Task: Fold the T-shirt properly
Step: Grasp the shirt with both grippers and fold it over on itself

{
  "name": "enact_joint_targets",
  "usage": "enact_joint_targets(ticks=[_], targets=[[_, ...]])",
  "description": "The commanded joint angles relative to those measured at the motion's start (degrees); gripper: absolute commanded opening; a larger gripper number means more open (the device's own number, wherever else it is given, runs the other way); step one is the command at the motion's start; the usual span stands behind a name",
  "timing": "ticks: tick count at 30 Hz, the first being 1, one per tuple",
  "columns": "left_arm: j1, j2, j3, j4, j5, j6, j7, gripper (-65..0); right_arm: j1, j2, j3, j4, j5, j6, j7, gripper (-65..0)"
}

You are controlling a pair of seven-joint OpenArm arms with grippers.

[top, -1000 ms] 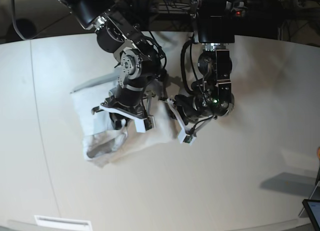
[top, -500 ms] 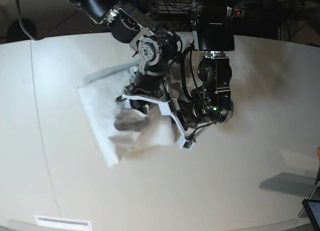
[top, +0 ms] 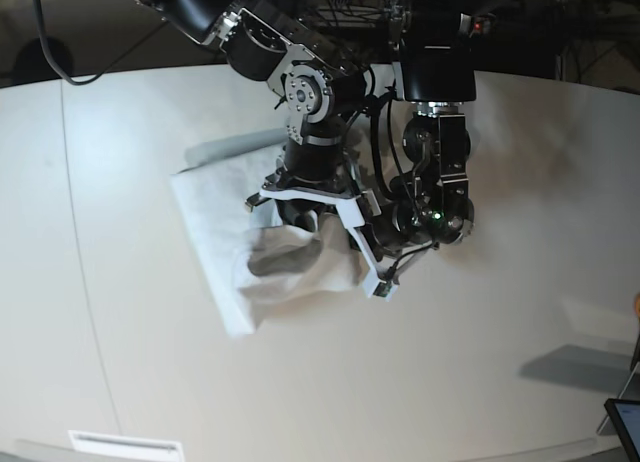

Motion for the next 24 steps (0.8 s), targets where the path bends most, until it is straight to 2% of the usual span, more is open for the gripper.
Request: enact_joint_targets(ticks=[1,5,12,19,22,24], targets=[[-0.98,-0.10,-0.02,0.92,-0.16,0.14,-0.15,-65.0,0.59,-0.89,-0.20,1.23,-1.62,-0.22,1.37,-64.1],[-0.98,-0.98,-0.02,1.10,-0.16,0.14,-0.15,-65.0,0.59,-0.80,-0.29,1.23,-1.71,-0.39,1.46,-64.3],[-1.24,-0.98,-0.02,1.10,-0.16,0.14,-0.15,-65.0,-1.08,-0.54,-1.08,2.38,-1.88,-0.48,6.47,-64.0],[-1.33,-0.98,-0.02,1.10,-0.16,0.14,-0.15,-65.0,-1.00,-0.45,-0.90,2.20,-1.97,-0.48,6.91,-64.6],[-1.42,-0.98,-0.02,0.92,-0.16,0.14,-0.15,-65.0,-0.91,-0.63,-0.82,2.11,-1.97,-0.48,6.91,-63.5],[-1.42,-0.89,0.07,0.84,-0.16,0.14,-0.15,-65.0,-0.91,-0.71,-0.99,2.20,-1.97,-0.48,6.91,-59.5]])
